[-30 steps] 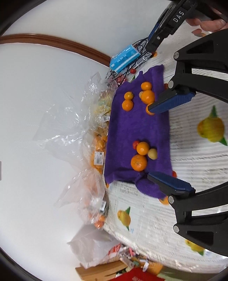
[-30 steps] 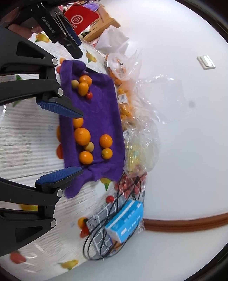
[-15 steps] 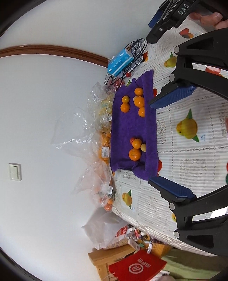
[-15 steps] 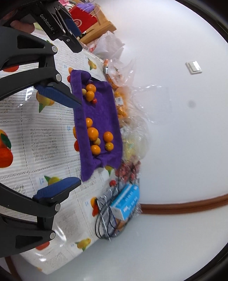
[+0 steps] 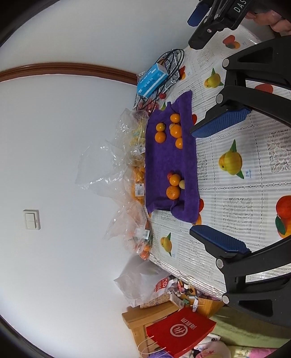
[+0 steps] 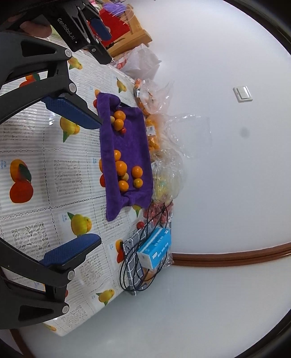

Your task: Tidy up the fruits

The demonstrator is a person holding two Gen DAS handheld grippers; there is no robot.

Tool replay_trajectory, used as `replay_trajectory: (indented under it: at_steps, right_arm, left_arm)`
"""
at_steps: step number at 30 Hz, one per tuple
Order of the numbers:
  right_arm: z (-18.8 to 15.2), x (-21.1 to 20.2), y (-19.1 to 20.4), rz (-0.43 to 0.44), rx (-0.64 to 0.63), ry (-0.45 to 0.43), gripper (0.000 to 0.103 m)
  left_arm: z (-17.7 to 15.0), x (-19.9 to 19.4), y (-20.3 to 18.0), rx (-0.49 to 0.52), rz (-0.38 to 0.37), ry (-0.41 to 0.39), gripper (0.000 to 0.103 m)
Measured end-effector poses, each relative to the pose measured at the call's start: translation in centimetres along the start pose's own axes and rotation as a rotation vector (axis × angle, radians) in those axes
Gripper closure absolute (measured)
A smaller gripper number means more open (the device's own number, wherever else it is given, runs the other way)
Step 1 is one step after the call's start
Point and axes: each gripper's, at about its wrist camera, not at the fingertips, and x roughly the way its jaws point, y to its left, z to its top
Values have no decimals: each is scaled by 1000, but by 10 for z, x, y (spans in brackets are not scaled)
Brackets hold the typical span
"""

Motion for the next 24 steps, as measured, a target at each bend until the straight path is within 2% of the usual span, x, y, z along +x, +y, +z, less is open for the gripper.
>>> replay_trajectory:
  at_steps: [24]
  right_arm:
    - [-5,-3,4,-15,-17,0,9]
  left_arm:
    - [-1,0,0,-7,-5,4,24]
